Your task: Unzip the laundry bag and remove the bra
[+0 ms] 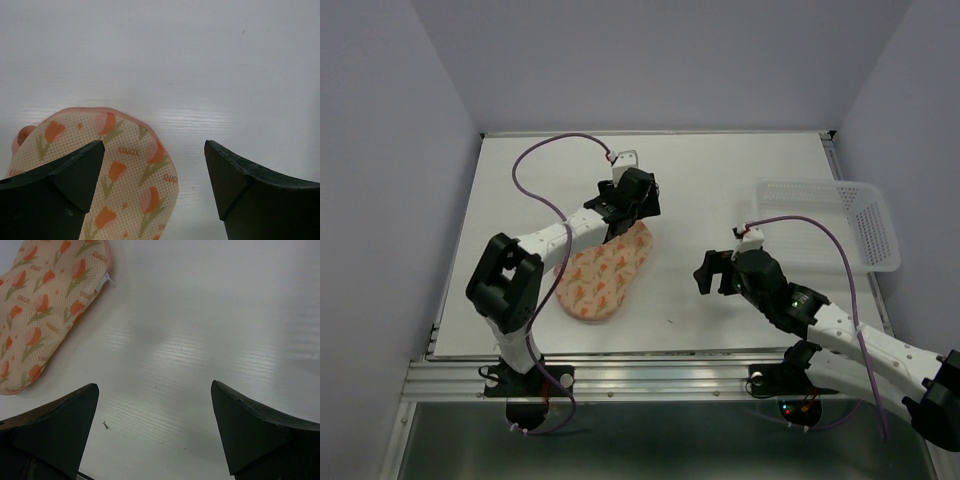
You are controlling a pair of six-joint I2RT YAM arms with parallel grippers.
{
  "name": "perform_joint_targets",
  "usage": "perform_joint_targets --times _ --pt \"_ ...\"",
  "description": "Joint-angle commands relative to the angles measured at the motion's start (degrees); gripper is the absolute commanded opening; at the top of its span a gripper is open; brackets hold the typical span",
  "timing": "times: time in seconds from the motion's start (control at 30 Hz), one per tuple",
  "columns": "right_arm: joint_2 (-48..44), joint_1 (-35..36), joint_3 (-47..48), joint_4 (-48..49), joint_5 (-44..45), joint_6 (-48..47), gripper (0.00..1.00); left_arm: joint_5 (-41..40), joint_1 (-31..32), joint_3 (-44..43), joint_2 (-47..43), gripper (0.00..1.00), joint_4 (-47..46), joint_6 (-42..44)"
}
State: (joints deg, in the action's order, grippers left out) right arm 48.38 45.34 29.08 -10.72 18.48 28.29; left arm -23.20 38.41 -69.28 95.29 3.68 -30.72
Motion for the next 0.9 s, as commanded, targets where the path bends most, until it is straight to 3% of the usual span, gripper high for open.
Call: perform_joint_targets --times 0.0,0.23,0.5,0.63,0.87 --pt "-1.1 -0.4 -0.5 1.4 -1.7 0.4 1.0 2.6 -0.9 -7.4 6.5 0.93 0.1 3.6" --pt "-2.6 -0.4 -1.4 1.4 -1.7 0.6 1.0 10.4 -0.7 -9.1 14.6 0.91 -2.2 2.2" --pt "-4.0 -0.4 -2.1 1.6 -1.9 0.9 1.0 14.1 6.0 -1.9 13.2 0.86 -8.8 5.1" --pt "-6.3 -0.4 -2.9 1.4 -2.0 1.0 1.0 17.7 9.5 4.3 9.0 0.83 -11.1 4.0" --pt "-13.7 -0.4 -5.2 1.1 -2.5 1.0 1.0 13.5 13.1 17.2 -6.5 0.86 -9.8 -1.4"
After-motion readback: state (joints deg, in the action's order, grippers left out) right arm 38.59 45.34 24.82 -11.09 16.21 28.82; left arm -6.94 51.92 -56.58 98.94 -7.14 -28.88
